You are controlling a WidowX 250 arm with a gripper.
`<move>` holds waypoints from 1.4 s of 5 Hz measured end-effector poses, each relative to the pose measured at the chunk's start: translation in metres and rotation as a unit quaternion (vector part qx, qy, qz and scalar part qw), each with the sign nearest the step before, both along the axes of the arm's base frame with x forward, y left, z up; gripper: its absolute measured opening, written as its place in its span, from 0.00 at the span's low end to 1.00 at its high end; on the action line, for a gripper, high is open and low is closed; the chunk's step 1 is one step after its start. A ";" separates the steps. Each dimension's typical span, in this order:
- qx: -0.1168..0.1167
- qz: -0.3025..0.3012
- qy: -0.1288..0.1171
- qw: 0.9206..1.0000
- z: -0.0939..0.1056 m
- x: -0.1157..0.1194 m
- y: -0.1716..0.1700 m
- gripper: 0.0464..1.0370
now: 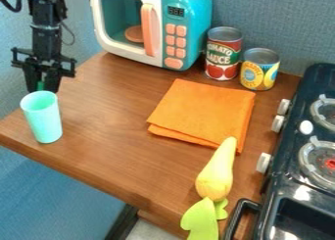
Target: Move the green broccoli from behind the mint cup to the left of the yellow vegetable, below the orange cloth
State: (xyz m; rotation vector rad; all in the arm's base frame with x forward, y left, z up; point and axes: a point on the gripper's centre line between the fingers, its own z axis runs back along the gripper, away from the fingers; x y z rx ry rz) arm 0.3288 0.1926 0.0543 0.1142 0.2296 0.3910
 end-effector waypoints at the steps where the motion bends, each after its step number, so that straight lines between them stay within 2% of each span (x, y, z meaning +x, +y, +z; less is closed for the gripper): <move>1: 0.031 -0.006 -0.053 0.998 0.040 0.006 0.001 0.35; 2: 0.052 -0.084 -0.113 0.989 0.075 0.022 -0.038 0.35; 3: 0.009 -0.169 -0.146 0.975 0.086 0.025 -0.090 0.35; 4: 0.009 -0.231 -0.135 0.964 0.082 0.009 -0.130 0.35; 5: 0.003 -0.292 -0.109 0.950 0.069 -0.010 -0.170 0.35; 6: -0.014 -0.324 -0.081 0.942 0.049 -0.027 -0.188 0.35; 7: -0.034 -0.358 -0.086 0.929 0.043 -0.028 -0.206 0.35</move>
